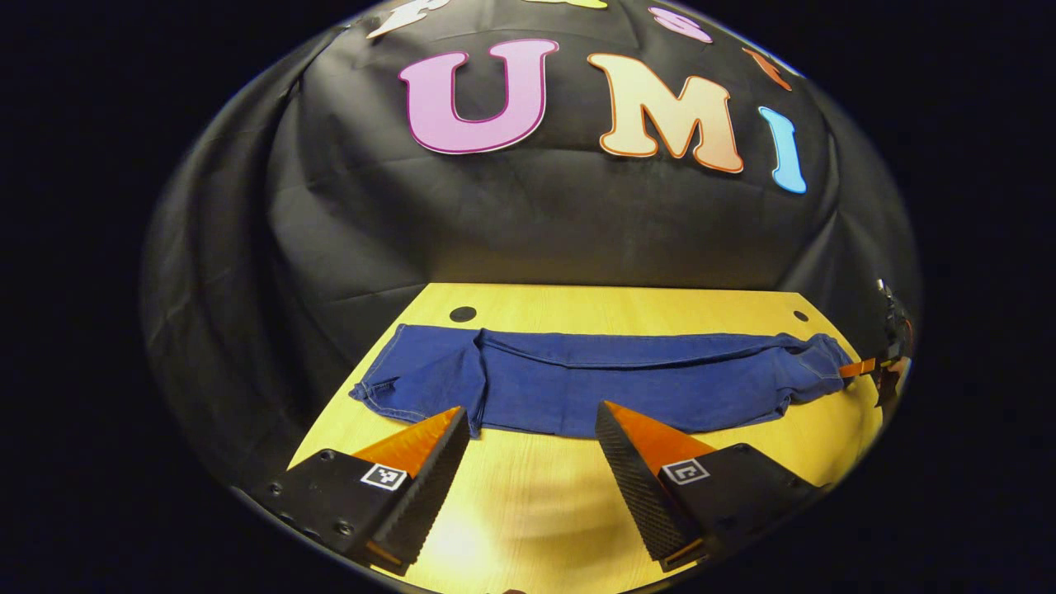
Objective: Grasp the waist and the cuffs of the jeans and fold them to make the two legs overlap; first hold the waist and fold one-third of the jeans toward the cuffs, then hold the cuffs and fold the remaining one-third in the same direction to finish folding.
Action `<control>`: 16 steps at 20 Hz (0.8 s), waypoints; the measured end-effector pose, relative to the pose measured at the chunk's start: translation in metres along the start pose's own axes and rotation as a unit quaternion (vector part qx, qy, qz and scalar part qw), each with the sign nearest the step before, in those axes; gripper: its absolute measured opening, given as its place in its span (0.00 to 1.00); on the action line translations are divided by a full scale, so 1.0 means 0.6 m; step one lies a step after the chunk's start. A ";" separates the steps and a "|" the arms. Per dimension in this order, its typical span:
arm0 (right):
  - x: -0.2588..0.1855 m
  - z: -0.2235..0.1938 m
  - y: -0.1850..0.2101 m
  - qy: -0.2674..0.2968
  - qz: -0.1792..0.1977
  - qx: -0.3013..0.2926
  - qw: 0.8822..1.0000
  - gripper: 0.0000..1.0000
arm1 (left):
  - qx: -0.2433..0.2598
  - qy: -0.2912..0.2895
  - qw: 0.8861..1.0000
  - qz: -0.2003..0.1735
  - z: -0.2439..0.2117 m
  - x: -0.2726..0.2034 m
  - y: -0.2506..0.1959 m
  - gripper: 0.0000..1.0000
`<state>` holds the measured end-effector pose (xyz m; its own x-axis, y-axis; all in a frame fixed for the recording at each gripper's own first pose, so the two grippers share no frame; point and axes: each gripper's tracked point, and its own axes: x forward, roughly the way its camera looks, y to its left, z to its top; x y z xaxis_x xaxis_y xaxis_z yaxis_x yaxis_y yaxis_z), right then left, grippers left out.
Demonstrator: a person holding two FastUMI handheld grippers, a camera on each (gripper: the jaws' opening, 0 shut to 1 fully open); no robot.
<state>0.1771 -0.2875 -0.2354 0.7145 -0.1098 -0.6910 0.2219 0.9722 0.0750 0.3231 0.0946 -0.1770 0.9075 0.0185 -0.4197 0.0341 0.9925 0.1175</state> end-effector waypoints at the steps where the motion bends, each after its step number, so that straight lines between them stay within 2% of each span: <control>1: 0.001 0.002 0.000 -0.009 0.001 0.003 1.000 0.89 | -0.003 0.001 1.000 0.002 -0.005 -0.002 -0.003 0.96; 2: 0.004 0.002 0.006 -0.015 0.009 0.010 1.000 0.91 | -0.006 0.004 1.000 0.002 -0.010 -0.005 -0.006 0.96; 5: 0.012 -0.004 0.009 -0.027 0.000 0.018 0.999 0.57 | -0.010 0.008 1.000 0.001 -0.022 -0.014 -0.023 0.96; 7: 0.009 0.002 0.010 -0.037 -0.010 0.010 0.999 0.38 | -0.016 0.010 1.000 -0.001 -0.029 -0.019 -0.037 0.96; 9: 0.006 0.005 0.011 -0.046 -0.013 -0.003 0.999 0.30 | -0.023 0.010 1.000 -0.002 -0.035 -0.027 -0.052 0.96; 11: 0.003 0.009 0.012 -0.053 -0.015 0.000 0.998 0.29 | -0.027 0.011 1.000 0.000 -0.042 -0.032 -0.062 0.96; 13: 0.001 0.012 0.015 -0.051 -0.006 0.014 0.999 0.18 | -0.031 0.014 0.999 0.000 -0.049 -0.035 -0.068 0.96; 14: 0.000 0.009 0.016 -0.046 0.000 0.023 0.999 0.19 | -0.033 0.017 0.999 -0.001 -0.053 -0.036 -0.070 0.96; 15: -0.001 0.015 0.014 -0.046 0.000 0.031 0.998 0.15 | -0.035 0.021 0.999 0.000 -0.058 -0.038 -0.069 0.96; 16: 0.001 0.019 0.017 -0.051 -0.006 0.039 0.998 0.15 | -0.036 0.023 0.999 0.002 -0.060 -0.039 -0.066 0.96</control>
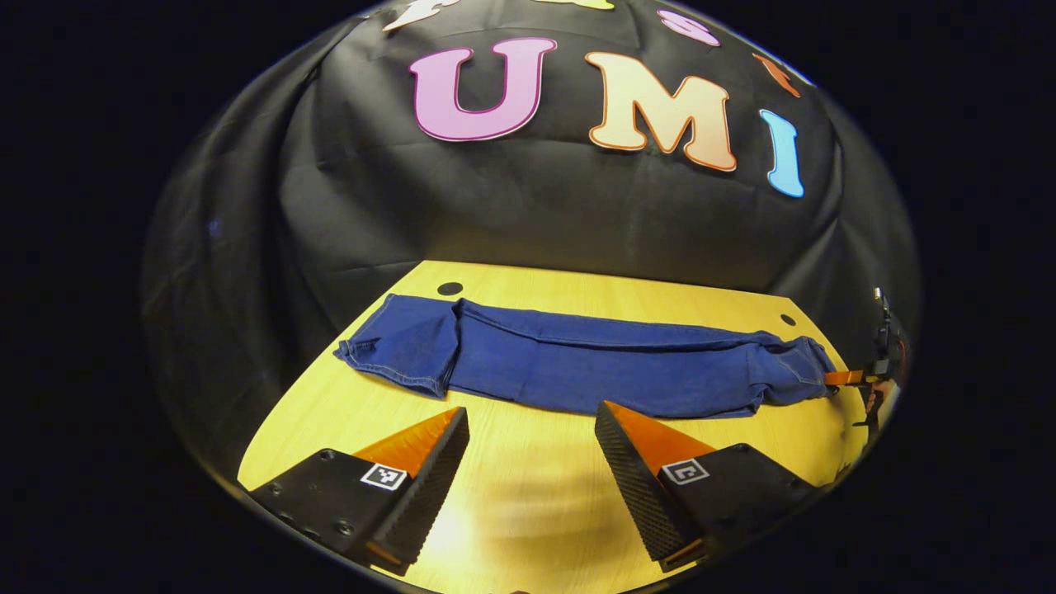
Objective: Grasp the waist and the cuffs of the jeans and fold them to make the two legs overlap; first hold the waist and fold one-third of the jeans toward the cuffs, then hold the cuffs and fold the remaining one-third in the same direction to finish folding.
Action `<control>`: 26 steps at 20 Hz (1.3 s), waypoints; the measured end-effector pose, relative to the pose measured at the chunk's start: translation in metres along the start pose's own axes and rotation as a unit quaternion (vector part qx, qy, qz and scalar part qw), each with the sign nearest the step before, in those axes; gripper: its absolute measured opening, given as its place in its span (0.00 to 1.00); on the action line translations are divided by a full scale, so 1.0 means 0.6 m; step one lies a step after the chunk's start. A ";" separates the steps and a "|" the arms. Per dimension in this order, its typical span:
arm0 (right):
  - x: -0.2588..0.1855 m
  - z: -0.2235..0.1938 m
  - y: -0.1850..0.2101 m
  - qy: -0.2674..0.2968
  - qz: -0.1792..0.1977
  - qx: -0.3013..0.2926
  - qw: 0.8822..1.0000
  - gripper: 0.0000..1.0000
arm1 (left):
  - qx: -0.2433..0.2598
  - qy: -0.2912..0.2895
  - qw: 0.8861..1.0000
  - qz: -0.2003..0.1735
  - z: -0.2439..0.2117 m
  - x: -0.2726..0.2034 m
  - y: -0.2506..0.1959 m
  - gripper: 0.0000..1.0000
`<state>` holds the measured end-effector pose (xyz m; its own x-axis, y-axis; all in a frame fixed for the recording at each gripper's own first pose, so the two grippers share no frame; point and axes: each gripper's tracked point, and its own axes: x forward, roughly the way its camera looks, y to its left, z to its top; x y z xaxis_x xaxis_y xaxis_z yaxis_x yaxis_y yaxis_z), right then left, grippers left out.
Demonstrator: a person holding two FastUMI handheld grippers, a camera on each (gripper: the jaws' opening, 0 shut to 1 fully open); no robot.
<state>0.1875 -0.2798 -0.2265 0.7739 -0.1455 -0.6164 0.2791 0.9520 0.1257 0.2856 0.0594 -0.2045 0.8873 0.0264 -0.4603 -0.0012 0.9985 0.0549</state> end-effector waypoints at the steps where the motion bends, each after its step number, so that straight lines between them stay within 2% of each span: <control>1: -0.002 0.005 -0.003 -0.007 -0.007 -0.004 1.000 0.04 | -0.002 0.000 1.000 0.001 -0.002 -0.002 0.005 0.96; 6: -0.037 0.041 0.021 -0.033 -0.031 -0.057 0.997 0.01 | -0.004 0.002 1.000 0.006 -0.006 -0.004 0.048 0.96; 9: -0.063 0.087 0.050 -0.057 -0.026 -0.035 0.997 0.03 | -0.004 0.004 1.000 0.000 -0.010 0.008 0.081 0.95; 11: -0.086 0.128 0.100 -0.085 -0.003 -0.014 0.996 0.01 | -0.007 0.005 1.000 -0.008 -0.011 0.017 0.103 0.95; 13: -0.111 0.168 0.161 -0.116 0.019 -0.021 0.993 0.03 | -0.010 0.000 1.000 -0.016 -0.007 0.025 0.124 0.93; 17: -0.122 0.201 0.297 -0.143 0.038 -0.122 0.981 0.02 | -0.027 -0.001 0.999 -0.023 -0.008 0.041 0.169 0.95; 19: -0.122 0.196 0.367 -0.145 0.056 -0.144 0.977 0.00 | -0.035 -0.001 0.999 -0.024 -0.012 0.047 0.189 0.95; 22: -0.113 0.191 0.468 -0.142 0.093 -0.139 0.976 0.02 | -0.035 -0.001 0.999 -0.024 -0.014 0.052 0.212 0.94; 26: -0.114 0.148 0.563 -0.131 0.136 -0.154 0.970 0.03 | -0.034 0.001 0.999 -0.028 -0.016 0.064 0.220 0.94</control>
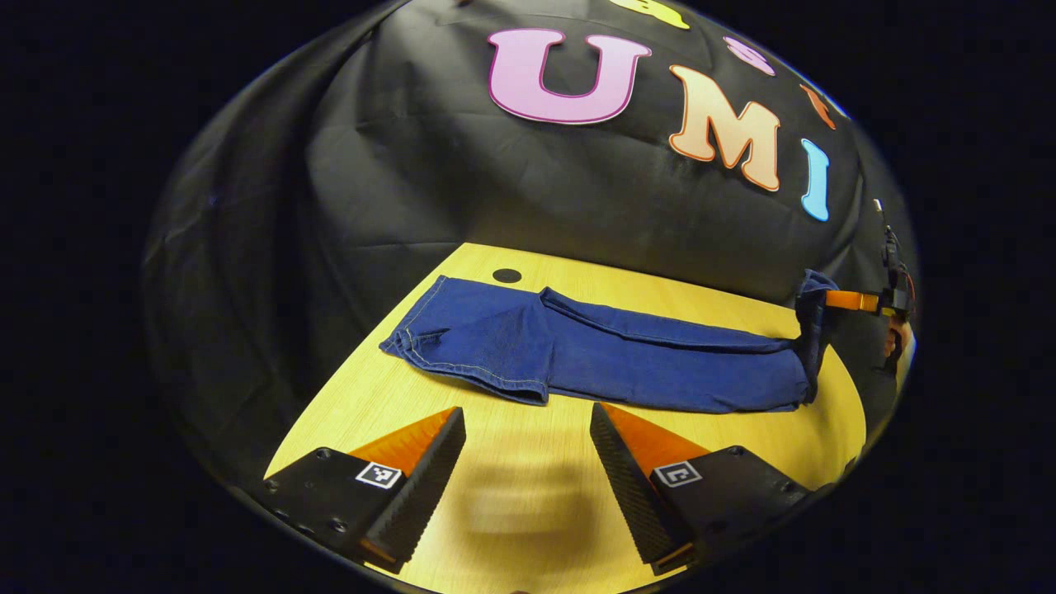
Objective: Grasp the waist and the cuffs of the jeans and fold them to make the two legs overlap; first hold the waist and fold one-third of the jeans toward the cuffs, then hold the cuffs and fold the remaining one-third in the same direction to finish folding.
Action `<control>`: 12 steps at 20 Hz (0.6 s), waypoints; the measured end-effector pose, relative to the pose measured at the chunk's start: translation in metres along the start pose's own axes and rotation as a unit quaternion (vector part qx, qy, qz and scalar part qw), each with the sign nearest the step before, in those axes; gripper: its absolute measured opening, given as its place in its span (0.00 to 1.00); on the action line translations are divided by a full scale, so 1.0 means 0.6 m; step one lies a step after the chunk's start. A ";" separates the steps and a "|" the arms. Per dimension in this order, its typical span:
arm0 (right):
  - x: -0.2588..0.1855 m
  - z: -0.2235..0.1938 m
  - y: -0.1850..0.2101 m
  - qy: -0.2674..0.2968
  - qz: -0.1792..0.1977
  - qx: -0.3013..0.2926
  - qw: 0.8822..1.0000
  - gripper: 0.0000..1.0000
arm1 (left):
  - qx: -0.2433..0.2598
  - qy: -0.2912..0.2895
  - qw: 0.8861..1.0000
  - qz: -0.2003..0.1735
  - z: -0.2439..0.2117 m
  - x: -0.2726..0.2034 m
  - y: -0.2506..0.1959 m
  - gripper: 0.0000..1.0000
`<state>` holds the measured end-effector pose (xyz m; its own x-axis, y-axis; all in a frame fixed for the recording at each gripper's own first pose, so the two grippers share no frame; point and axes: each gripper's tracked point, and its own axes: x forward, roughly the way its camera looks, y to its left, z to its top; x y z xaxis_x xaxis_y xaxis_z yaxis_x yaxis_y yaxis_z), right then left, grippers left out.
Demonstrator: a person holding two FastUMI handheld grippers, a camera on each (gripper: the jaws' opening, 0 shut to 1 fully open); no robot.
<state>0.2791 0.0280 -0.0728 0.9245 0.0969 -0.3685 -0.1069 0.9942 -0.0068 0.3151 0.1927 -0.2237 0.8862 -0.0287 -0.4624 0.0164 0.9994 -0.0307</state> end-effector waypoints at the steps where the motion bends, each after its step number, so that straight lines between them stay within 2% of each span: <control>1: -0.004 -0.001 0.021 0.000 0.011 -0.002 1.000 0.02 | 0.000 0.000 1.000 -0.001 0.001 0.003 -0.001 0.95; 4: -0.018 0.033 0.083 -0.025 0.046 -0.006 0.999 0.00 | -0.007 -0.002 1.000 -0.009 0.004 0.011 -0.006 0.95; 8: -0.024 0.080 0.174 -0.051 0.079 -0.015 0.995 0.03 | -0.015 -0.004 1.000 -0.015 0.007 0.022 -0.010 0.95; 10: -0.012 0.076 0.230 -0.048 0.100 -0.030 0.993 0.02 | -0.016 -0.001 1.000 -0.015 0.004 0.026 -0.009 0.95; 12: 0.013 0.042 0.294 -0.022 0.131 -0.033 0.991 0.02 | -0.021 0.001 1.000 -0.017 0.001 0.029 -0.008 0.95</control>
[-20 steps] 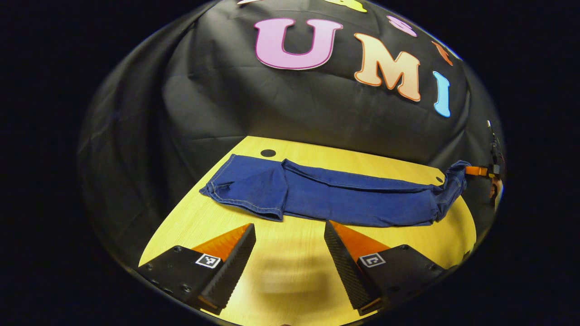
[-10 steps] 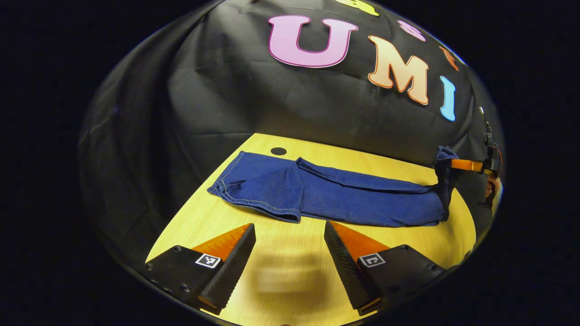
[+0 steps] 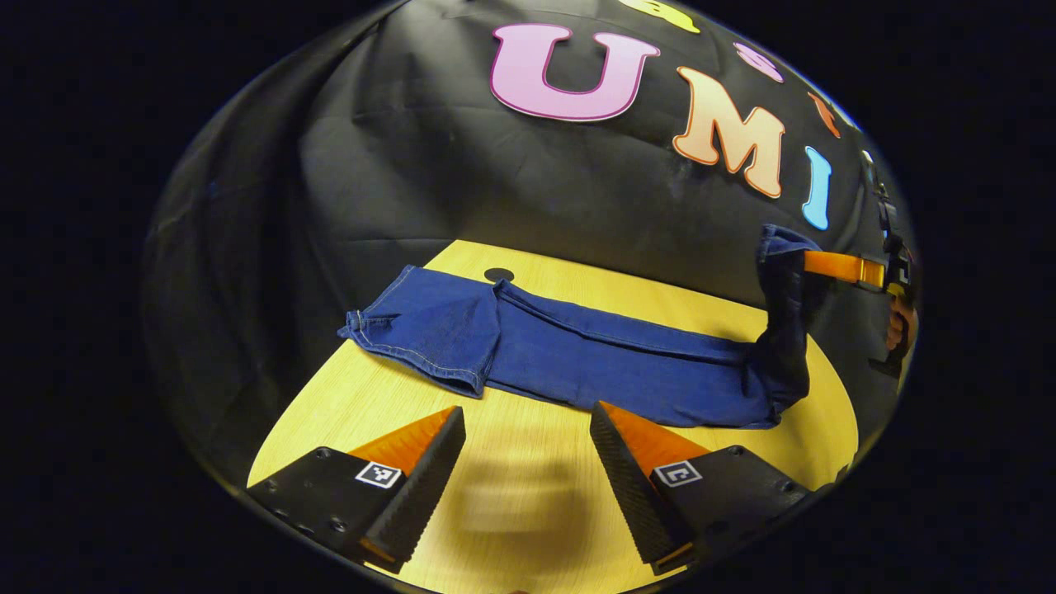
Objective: Grasp the waist and the cuffs of the jeans and fold them to make the two legs overlap; first hold the waist and fold one-third of the jeans toward the cuffs, then hold the cuffs and fold the remaining one-third in the same direction to finish folding.
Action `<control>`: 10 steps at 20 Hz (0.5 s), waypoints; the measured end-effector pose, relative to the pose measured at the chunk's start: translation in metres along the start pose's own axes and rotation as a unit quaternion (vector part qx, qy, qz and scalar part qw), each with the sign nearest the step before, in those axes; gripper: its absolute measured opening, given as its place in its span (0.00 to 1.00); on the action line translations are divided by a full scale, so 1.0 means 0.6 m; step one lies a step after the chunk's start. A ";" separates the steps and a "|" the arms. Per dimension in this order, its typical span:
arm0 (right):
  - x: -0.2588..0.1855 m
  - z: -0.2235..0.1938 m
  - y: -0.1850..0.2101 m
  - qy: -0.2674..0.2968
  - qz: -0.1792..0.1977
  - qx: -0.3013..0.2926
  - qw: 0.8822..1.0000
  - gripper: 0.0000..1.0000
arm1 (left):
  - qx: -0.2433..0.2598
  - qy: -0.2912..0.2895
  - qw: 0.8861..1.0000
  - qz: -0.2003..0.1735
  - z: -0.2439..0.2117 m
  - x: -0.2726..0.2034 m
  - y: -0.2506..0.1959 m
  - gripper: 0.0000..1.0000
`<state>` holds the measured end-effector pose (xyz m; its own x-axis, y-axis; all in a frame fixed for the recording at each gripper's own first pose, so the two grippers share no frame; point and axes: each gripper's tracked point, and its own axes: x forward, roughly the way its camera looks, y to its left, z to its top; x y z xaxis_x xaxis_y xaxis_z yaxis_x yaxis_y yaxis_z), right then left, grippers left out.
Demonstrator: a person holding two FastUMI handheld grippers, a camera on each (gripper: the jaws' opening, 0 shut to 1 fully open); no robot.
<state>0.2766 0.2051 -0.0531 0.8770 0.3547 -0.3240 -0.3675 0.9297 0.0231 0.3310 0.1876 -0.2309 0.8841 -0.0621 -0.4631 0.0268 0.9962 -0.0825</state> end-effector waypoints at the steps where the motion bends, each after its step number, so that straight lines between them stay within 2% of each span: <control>1: 0.020 -0.019 0.026 0.014 0.015 0.002 1.000 0.02 | -0.002 0.000 1.000 -0.001 -0.001 0.000 0.001 0.95; 4: 0.094 -0.113 0.085 0.072 0.044 0.017 0.996 0.02 | -0.003 0.002 1.000 0.001 -0.004 0.000 0.009 0.95; 10: 0.150 -0.280 0.105 0.181 0.050 0.010 0.982 0.02 | -0.007 -0.002 1.000 0.004 -0.001 0.000 0.023 0.95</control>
<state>0.2801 0.2790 -0.2395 0.6685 0.3898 -0.6334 -0.4373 0.8949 0.0893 0.3310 0.2012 -0.2326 0.8863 -0.0546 -0.4598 0.0142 0.9957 -0.0910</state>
